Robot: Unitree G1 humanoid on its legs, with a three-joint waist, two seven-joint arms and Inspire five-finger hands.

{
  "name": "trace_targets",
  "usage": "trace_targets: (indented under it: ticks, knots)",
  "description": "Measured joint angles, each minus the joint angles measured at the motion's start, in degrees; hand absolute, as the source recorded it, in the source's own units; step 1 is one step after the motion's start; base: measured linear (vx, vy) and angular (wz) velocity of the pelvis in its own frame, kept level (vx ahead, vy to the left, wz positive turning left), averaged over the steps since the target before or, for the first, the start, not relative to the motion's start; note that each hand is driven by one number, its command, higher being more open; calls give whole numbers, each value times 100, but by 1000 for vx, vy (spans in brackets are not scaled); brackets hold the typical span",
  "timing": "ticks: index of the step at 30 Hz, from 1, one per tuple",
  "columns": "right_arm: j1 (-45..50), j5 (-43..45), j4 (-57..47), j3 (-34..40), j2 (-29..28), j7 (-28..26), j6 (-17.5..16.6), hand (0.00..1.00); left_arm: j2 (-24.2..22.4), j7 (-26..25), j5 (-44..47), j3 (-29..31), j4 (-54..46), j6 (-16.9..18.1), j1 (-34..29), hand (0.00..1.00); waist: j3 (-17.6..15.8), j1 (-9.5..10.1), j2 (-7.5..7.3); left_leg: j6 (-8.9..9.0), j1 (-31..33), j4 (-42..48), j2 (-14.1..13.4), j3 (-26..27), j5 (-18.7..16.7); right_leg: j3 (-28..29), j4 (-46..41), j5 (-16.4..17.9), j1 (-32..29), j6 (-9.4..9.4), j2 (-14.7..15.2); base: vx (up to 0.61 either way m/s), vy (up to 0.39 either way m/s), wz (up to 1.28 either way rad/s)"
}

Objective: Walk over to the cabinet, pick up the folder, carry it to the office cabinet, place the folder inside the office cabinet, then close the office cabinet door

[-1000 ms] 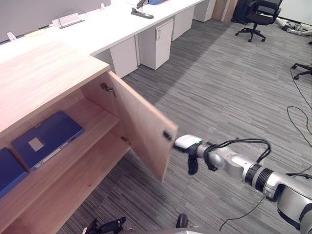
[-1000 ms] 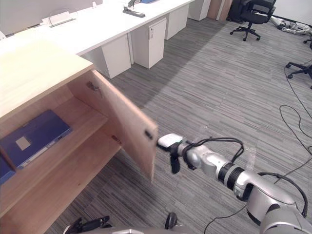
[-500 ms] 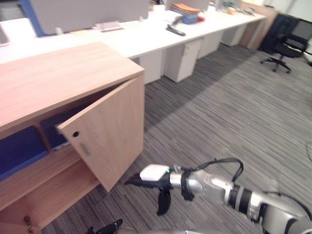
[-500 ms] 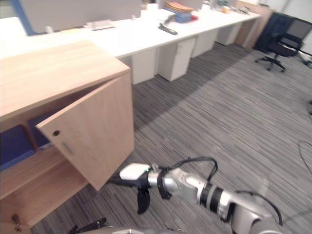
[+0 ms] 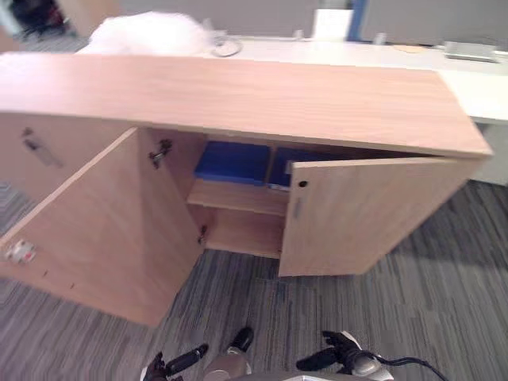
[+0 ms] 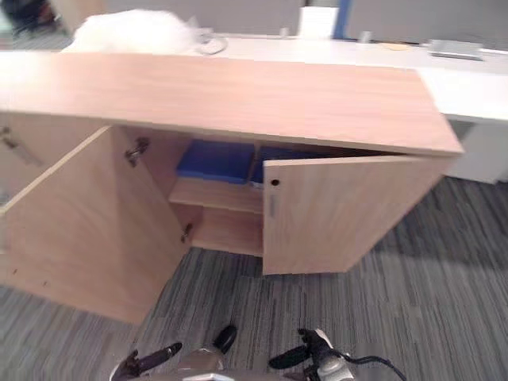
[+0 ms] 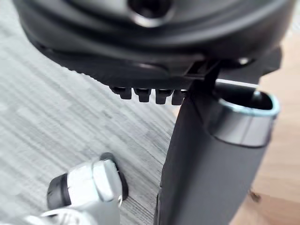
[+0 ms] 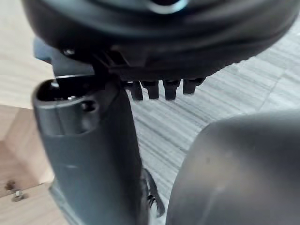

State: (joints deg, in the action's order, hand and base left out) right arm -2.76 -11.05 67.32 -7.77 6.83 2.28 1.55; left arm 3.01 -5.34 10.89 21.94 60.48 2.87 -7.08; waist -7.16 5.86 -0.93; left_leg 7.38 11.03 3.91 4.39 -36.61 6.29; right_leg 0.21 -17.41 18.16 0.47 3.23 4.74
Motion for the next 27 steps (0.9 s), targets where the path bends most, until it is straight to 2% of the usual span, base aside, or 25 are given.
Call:
trace_targets:
  ticks: [2,4,5,6,7,8,9,10,11,12,13,14,16,17,19,20,22,25,27]
  knots:
    - [97,64,-7,300,-58,72,31,100,-104,92,300,225,-15,-49,-76,100,1,90,-26,5,-49,-166,3,-213,120,-350,109,-6,207,-23,-13,69,-143,93]
    - [203,367,-15,651,-174,89,43,100,-172,101,368,334,-65,-51,-118,100,-7,124,-34,-71,-200,-290,47,-218,214,-652,198,18,469,-57,21,48,-108,82]
    - [263,469,-76,906,-283,104,43,100,-230,132,369,397,-86,-50,-112,100,-17,124,-50,-262,-222,-325,75,74,226,-859,213,55,591,-74,98,1,-52,114]
    - [304,481,-232,1377,-469,164,84,100,-227,219,365,498,-143,-55,-61,100,-117,32,-105,-1033,56,53,-44,1443,-124,-1319,244,81,754,-72,233,0,-60,181]
    - [374,488,-295,1767,-520,216,69,100,-257,210,415,710,-163,-58,1,100,-142,-108,-135,-920,572,1107,-186,2640,-387,-1866,264,96,897,-46,379,38,-15,172]
    - [374,489,-299,1919,-525,239,73,100,-292,197,438,789,-186,-55,-2,100,-147,-102,-128,-910,733,1639,-286,3158,-516,-2029,255,95,946,-45,423,137,-2,142]
    - [385,508,-303,2273,-549,302,144,100,-353,177,498,877,-176,-51,-84,100,-169,-99,-92,-930,791,2602,-619,4289,-903,-2259,191,92,1054,-40,486,189,18,75]
    - [407,570,-330,2421,-565,322,156,100,-370,173,558,897,-165,-61,-106,100,-167,-106,-57,-930,737,2742,-739,4591,-1147,-2328,164,92,1086,-39,487,236,70,88]
    - [459,690,-410,2733,-581,342,161,100,-407,174,561,877,-121,-61,-130,100,-176,-107,68,-1011,644,2595,-828,4918,-1431,-2419,50,105,1085,-18,451,189,98,67]
    - [449,701,-408,2886,-598,347,165,100,-397,185,563,870,-63,-60,-104,100,-186,-107,102,-1123,591,2437,-785,4985,-1528,-2442,-14,112,1074,-7,457,203,141,79]
    - [393,724,-363,3134,-662,358,171,100,-333,206,632,846,-10,-81,-63,100,-257,-98,-30,-1154,481,2146,-545,4912,-1406,-2423,-58,123,1037,-6,576,163,126,63]
    - [381,849,-305,3226,-723,362,164,100,-263,197,639,812,36,-79,-83,100,-261,-110,-63,-1199,358,1828,-358,4850,-1278,-2307,80,102,1040,-35,603,132,93,52]
    - [361,925,-243,3385,-736,348,159,100,-232,198,644,795,138,-93,-85,100,-244,-116,-86,-1253,221,1595,-208,4820,-1200,-2194,371,77,1025,-30,568,22,14,25]
    - [362,956,-234,3451,-691,347,158,100,-236,198,643,748,197,-94,-102,100,-237,-124,-7,-1284,118,1489,-129,4801,-1175,-2164,435,74,1059,-25,579,-25,3,22]
    - [365,959,-193,3478,-665,355,158,100,-209,201,645,569,212,-89,-119,100,-163,-133,32,-1319,-33,1014,60,4726,-907,-2185,625,-50,1098,112,630,3,-14,36]
    - [370,1194,-160,3495,-633,356,127,100,-202,230,533,407,213,-64,-86,100,-129,-191,61,-1325,-345,119,248,4520,-378,-2344,911,-340,1177,269,617,23,-60,54]
    - [376,1361,-100,3597,-616,399,113,100,-170,287,459,359,223,-43,-115,100,-94,-235,140,-1208,-675,-799,297,4353,82,-2439,1061,-485,1187,309,560,8,-57,44]
    - [396,1370,-100,3700,-631,428,109,100,-139,193,410,357,235,-112,-104,100,-129,-344,112,-1191,-840,-930,302,4226,164,-2544,1059,-500,1346,284,527,-32,-30,20]
    - [435,1373,-126,3686,-633,455,78,100,-72,76,278,64,35,-100,-135,100,-119,-349,91,-1182,-913,-933,297,4221,149,-2541,1060,-506,1416,260,518,-17,2,1]
